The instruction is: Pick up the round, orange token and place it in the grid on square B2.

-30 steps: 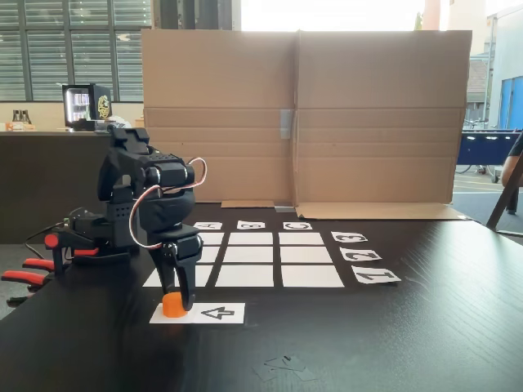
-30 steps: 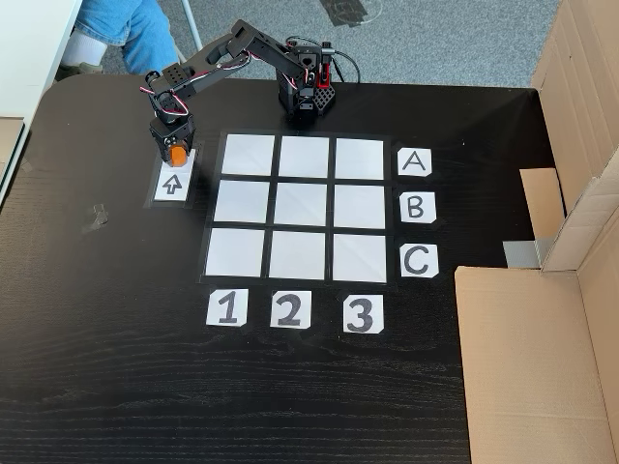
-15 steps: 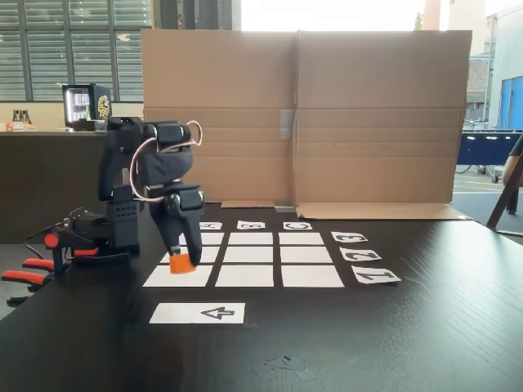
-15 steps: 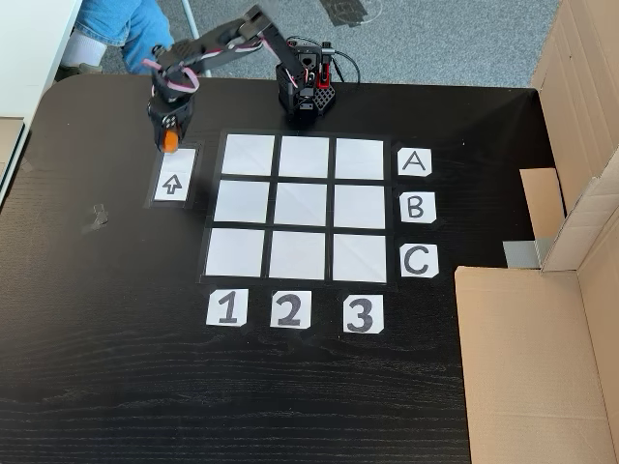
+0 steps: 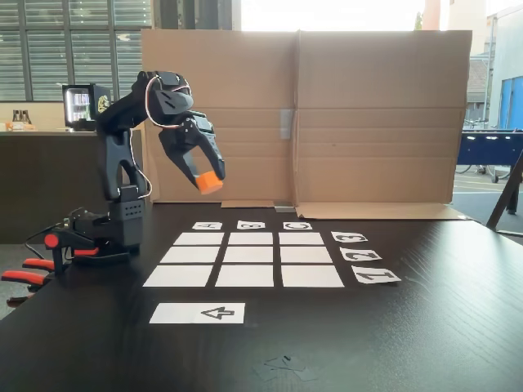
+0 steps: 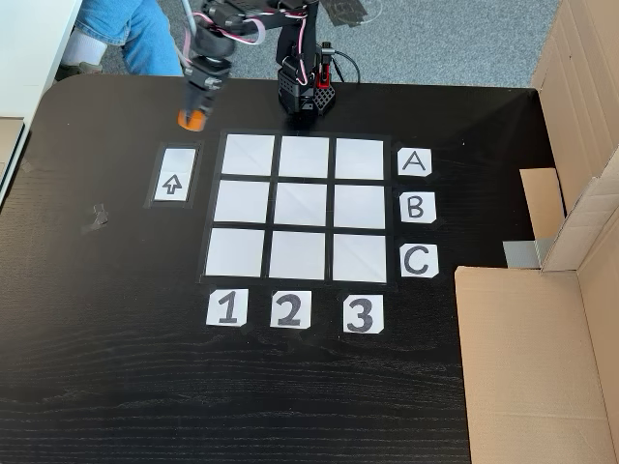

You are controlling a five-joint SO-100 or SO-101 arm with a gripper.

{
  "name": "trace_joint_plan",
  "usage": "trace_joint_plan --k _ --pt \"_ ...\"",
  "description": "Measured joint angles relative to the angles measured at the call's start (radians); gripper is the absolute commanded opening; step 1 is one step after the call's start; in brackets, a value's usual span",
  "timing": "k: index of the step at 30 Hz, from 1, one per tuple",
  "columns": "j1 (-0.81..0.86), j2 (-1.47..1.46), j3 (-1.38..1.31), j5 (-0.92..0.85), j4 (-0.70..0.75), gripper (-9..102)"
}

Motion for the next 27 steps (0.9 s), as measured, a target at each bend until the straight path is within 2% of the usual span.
trace_joint_plan --k 5,11,27 --pt "-0.236 0.066 0.003 0.041 0.011 -1" --pt "-0.411 0.077 0.025 0.058 0.011 -1" --pt "-0.548 -0.12 0.189 0.161 0.009 0"
